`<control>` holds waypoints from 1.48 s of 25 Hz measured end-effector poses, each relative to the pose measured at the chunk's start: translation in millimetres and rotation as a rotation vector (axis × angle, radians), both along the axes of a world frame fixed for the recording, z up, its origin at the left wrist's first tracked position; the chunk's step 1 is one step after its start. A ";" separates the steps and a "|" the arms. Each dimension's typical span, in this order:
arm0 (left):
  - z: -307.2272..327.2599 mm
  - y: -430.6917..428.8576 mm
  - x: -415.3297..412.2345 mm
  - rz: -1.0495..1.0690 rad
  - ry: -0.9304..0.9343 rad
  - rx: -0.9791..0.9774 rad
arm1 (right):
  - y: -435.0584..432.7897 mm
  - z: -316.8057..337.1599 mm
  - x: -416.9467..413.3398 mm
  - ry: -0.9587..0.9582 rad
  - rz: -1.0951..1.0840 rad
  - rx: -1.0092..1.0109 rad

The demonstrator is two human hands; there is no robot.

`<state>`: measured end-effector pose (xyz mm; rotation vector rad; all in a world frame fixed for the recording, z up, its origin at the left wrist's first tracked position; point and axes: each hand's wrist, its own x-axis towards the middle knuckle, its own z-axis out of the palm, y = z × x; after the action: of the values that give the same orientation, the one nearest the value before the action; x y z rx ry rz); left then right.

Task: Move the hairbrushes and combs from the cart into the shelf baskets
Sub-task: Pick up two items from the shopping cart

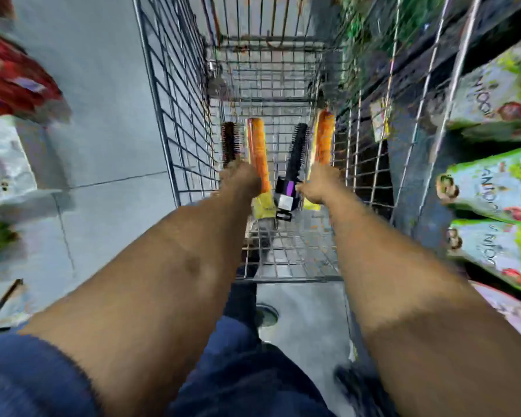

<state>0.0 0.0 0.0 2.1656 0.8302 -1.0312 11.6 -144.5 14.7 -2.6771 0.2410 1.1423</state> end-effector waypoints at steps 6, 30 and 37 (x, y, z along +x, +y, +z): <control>-24.2 5.3 4.4 0.186 0.050 0.158 | 8.0 -39.3 11.4 0.159 -0.232 0.099; -13.9 22.9 -7.7 0.404 -0.014 -0.062 | 1.1 -12.6 -8.1 0.130 -0.913 0.442; 47.0 19.9 -14.3 0.602 -0.174 -0.485 | -12.5 57.7 -20.1 -0.019 -1.014 0.648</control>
<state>-14.3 19.9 47.0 1.4400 0.9480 -0.6365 -8.5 -157.0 72.3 -1.6101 0.9040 0.6720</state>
